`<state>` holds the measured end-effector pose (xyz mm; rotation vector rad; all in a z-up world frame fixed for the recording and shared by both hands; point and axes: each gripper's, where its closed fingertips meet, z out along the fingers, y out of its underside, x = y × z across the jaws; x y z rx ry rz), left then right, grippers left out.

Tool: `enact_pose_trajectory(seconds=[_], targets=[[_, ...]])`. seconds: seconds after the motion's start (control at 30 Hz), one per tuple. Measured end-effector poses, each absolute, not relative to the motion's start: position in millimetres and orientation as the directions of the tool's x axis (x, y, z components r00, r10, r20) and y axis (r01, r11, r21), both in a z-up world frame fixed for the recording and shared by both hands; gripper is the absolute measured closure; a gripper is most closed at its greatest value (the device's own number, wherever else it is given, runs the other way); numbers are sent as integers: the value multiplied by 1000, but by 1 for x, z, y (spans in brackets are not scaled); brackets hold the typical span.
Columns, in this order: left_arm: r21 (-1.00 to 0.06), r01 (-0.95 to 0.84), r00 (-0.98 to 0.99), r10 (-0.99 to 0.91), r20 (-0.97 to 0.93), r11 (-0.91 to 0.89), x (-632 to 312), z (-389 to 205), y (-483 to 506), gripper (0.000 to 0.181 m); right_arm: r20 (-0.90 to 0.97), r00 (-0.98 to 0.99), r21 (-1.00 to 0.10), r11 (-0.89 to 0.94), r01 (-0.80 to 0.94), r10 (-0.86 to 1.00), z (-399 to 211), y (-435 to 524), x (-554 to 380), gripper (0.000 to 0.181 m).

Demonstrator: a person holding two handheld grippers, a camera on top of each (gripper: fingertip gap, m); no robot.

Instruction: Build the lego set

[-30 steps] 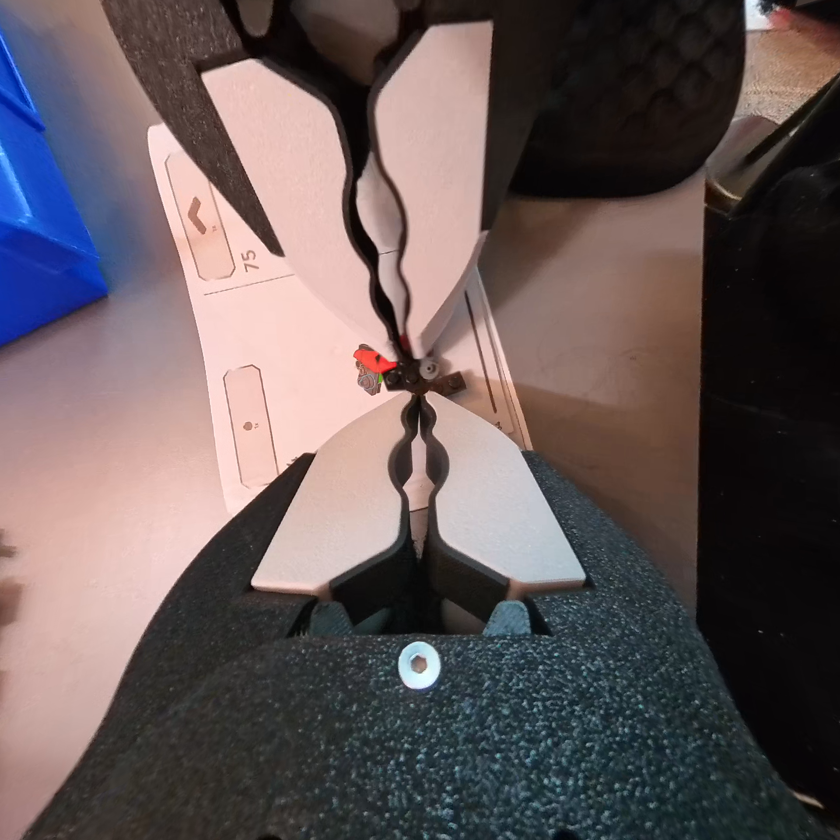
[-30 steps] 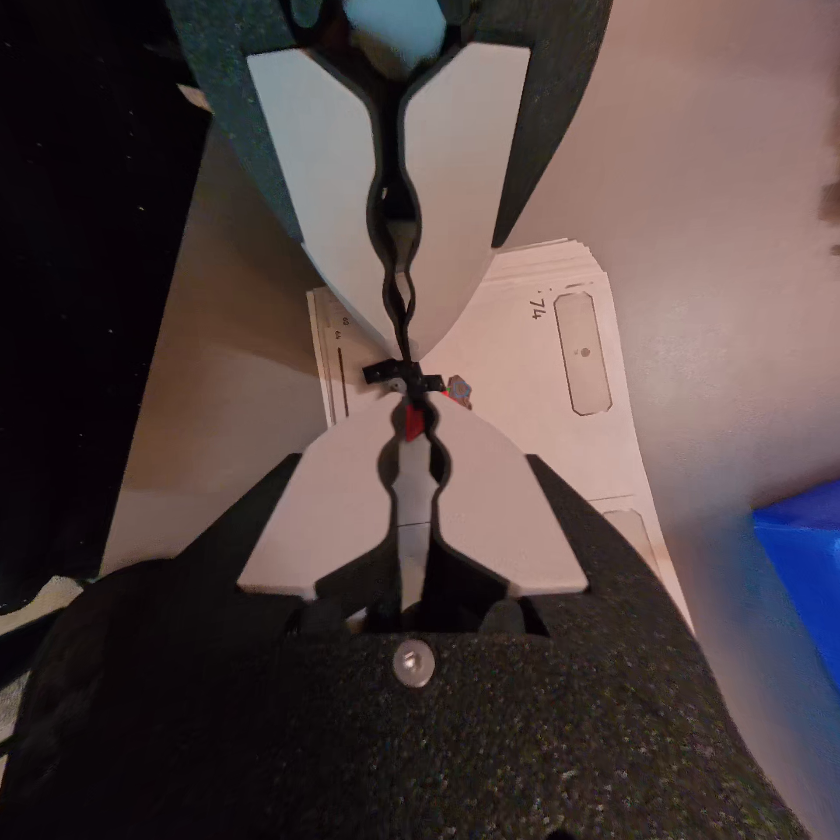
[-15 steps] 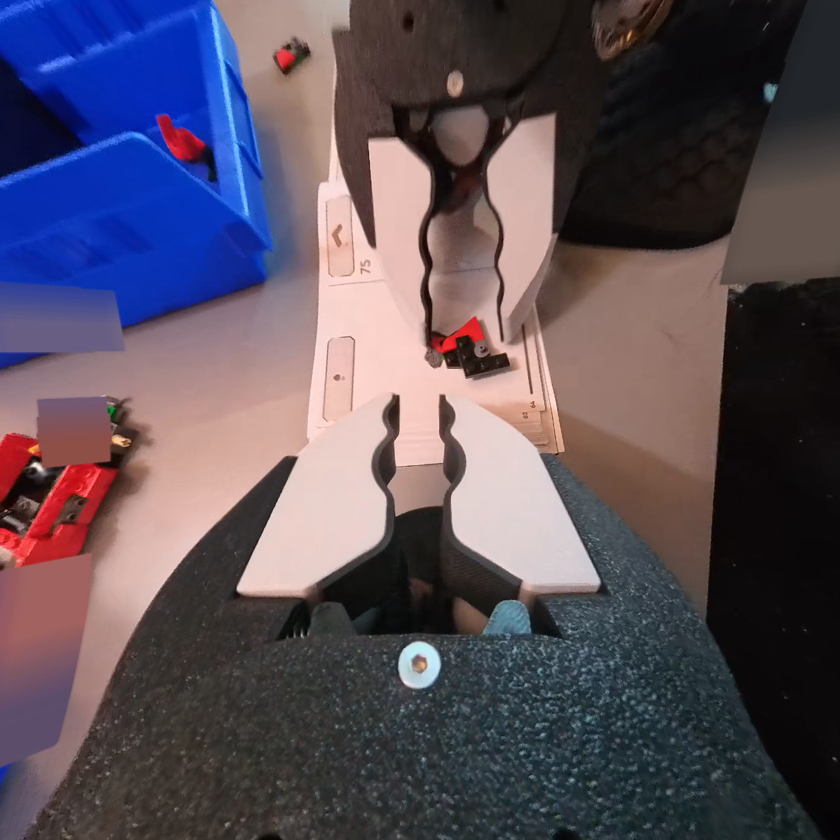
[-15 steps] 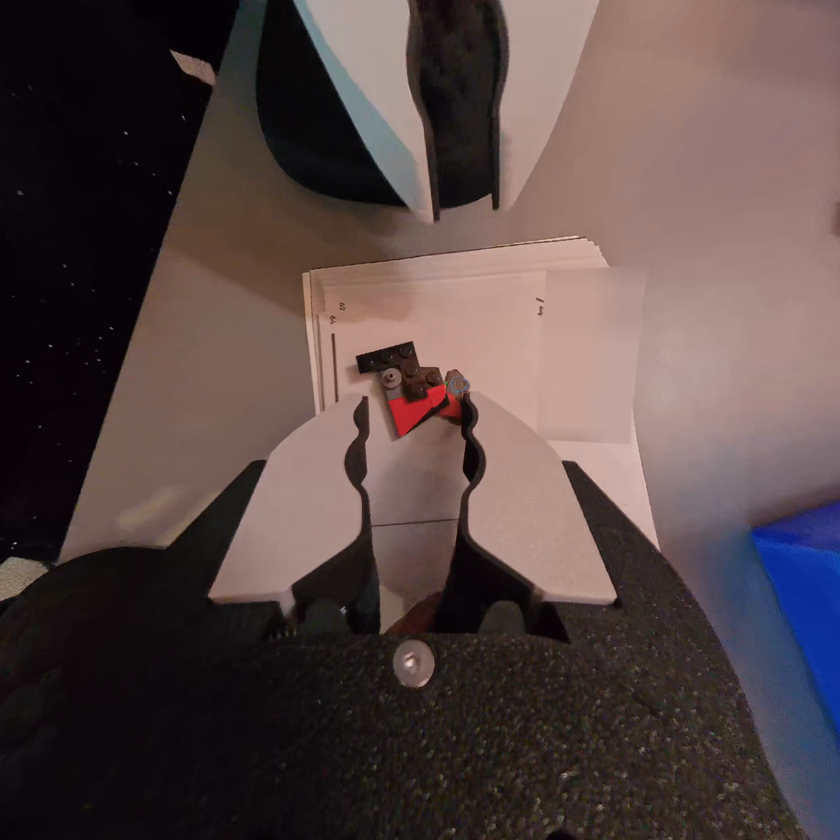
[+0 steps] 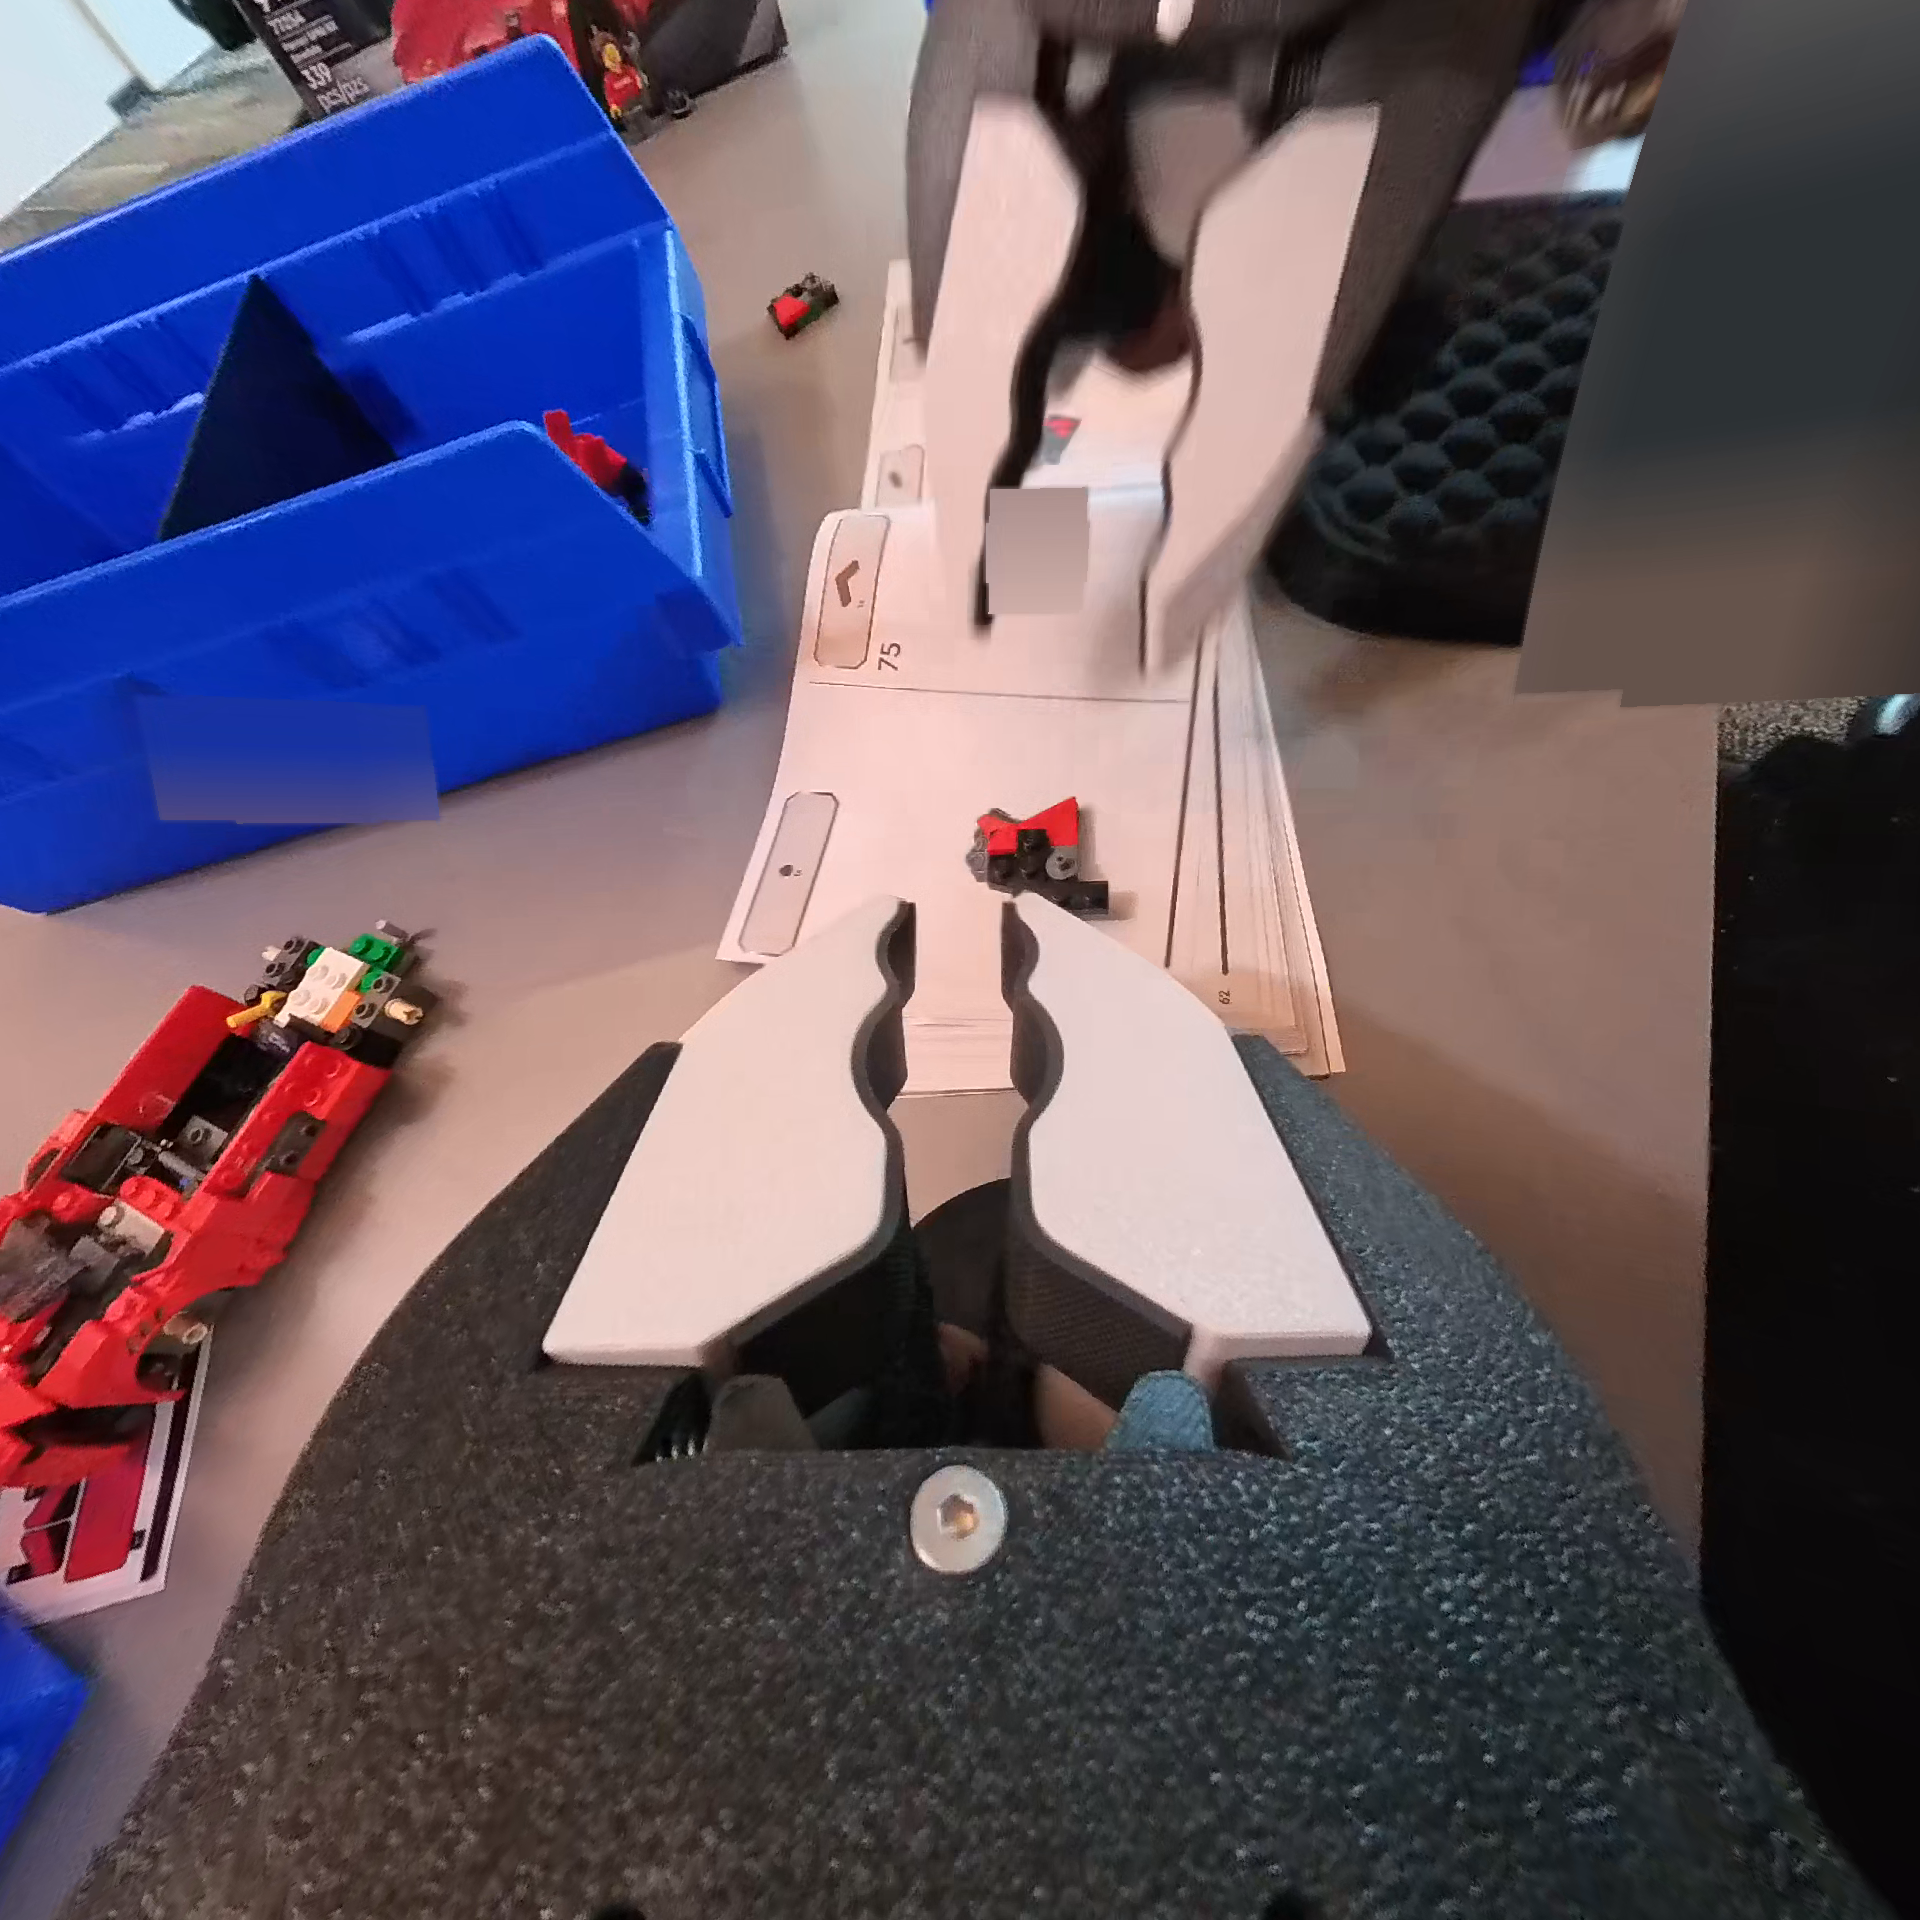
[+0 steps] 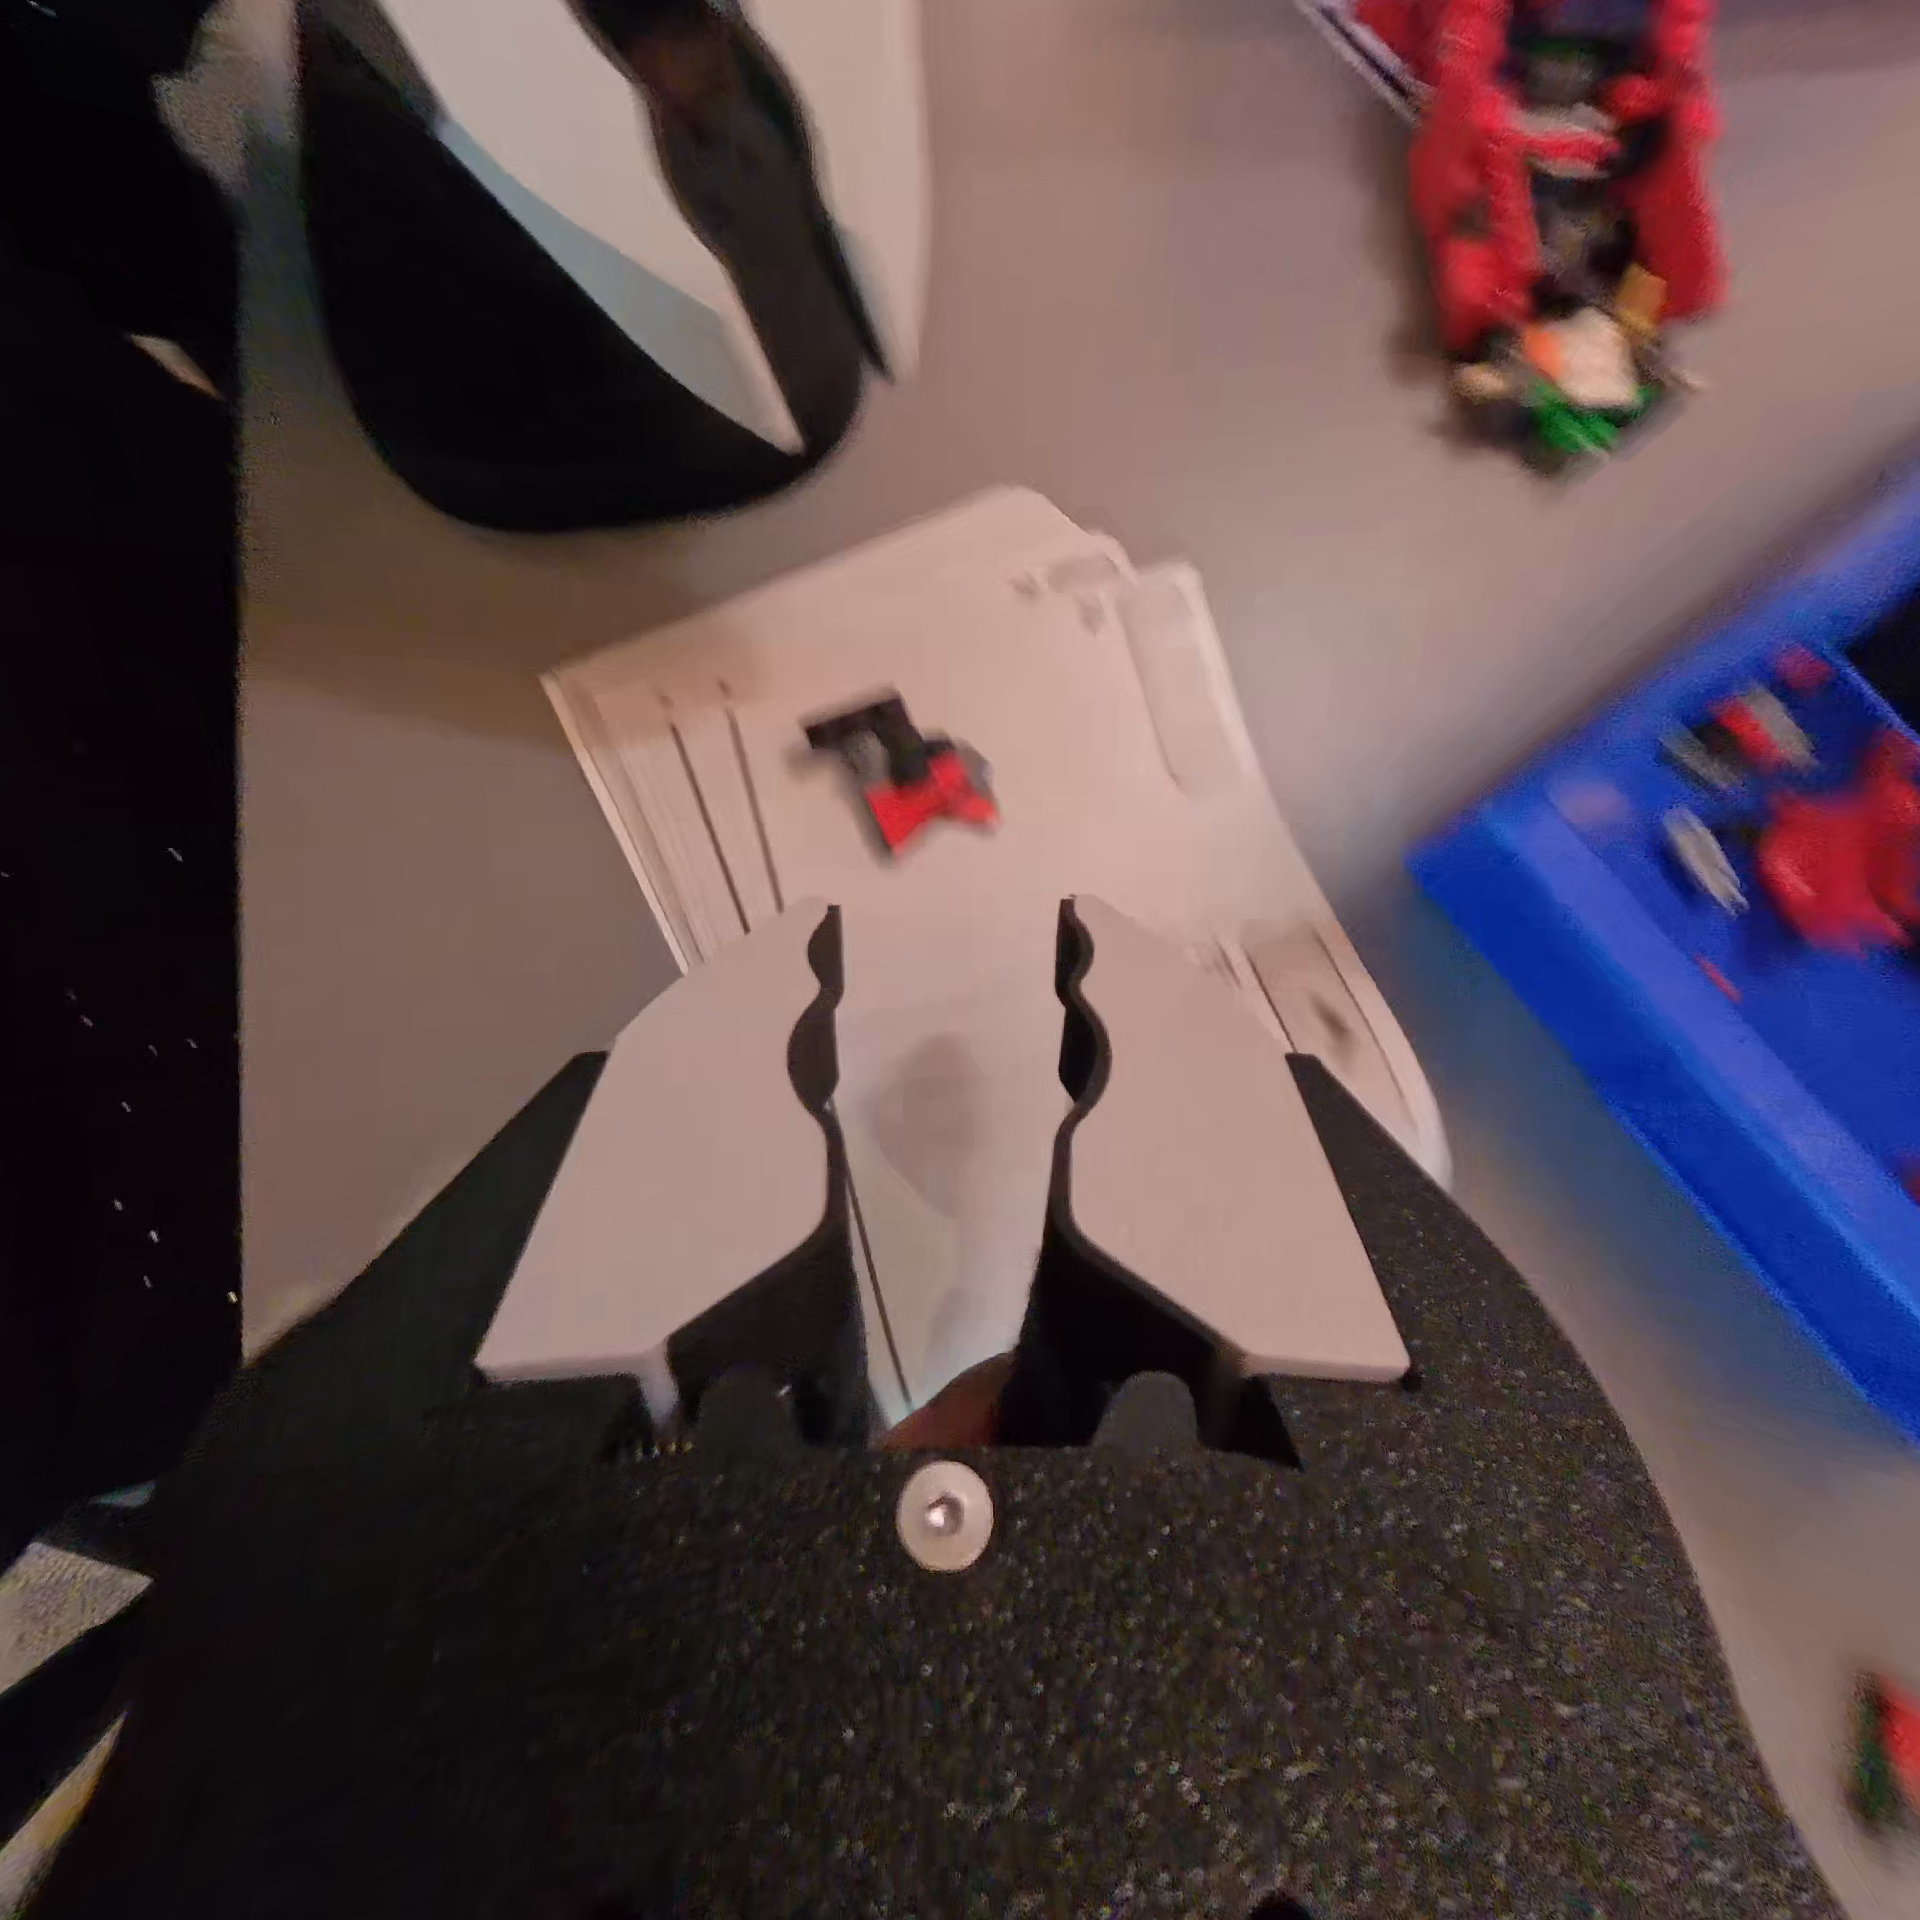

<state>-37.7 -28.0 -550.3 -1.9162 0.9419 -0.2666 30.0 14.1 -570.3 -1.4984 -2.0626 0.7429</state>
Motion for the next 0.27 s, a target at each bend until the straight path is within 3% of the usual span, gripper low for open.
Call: enact_pose_trajectory(seconds=[0.13, 0.27], targets=[[-823, -511, 674, -710, -206, -246, -36, -552, -25, 166, 104, 109, -586, -28, 810, 989, -575, 95, 121, 156], [-842, -492, 675, -708, -210, -220, -31, -546, -19, 166, -38, 329, -506, -302, 808, 944, -615, 115, 170, 143]])
